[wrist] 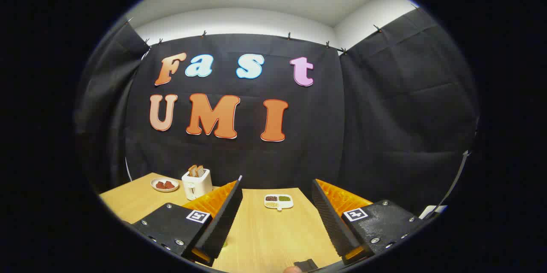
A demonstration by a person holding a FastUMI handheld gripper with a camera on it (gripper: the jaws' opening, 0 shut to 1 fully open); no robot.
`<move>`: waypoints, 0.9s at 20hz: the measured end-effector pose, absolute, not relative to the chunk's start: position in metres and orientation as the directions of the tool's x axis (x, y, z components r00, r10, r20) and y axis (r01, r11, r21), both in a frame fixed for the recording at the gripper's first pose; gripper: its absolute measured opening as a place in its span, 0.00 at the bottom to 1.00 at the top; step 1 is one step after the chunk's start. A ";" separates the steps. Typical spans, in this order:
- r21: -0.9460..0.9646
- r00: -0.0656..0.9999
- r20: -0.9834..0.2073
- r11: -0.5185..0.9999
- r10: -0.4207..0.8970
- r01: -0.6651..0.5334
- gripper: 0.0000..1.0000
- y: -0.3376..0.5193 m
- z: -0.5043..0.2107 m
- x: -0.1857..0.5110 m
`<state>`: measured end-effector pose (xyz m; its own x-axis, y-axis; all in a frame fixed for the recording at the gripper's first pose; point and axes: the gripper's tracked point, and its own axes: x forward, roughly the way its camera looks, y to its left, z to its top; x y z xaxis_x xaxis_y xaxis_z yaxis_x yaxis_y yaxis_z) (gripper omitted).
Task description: Take the bottle from table, then pour the juice into the cup, finally place the bottle on the coaster
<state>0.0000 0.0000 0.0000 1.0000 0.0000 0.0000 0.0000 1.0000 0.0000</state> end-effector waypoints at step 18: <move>0.008 0.999 -0.014 0.999 0.035 -0.035 0.97 0.020 -0.013 0.009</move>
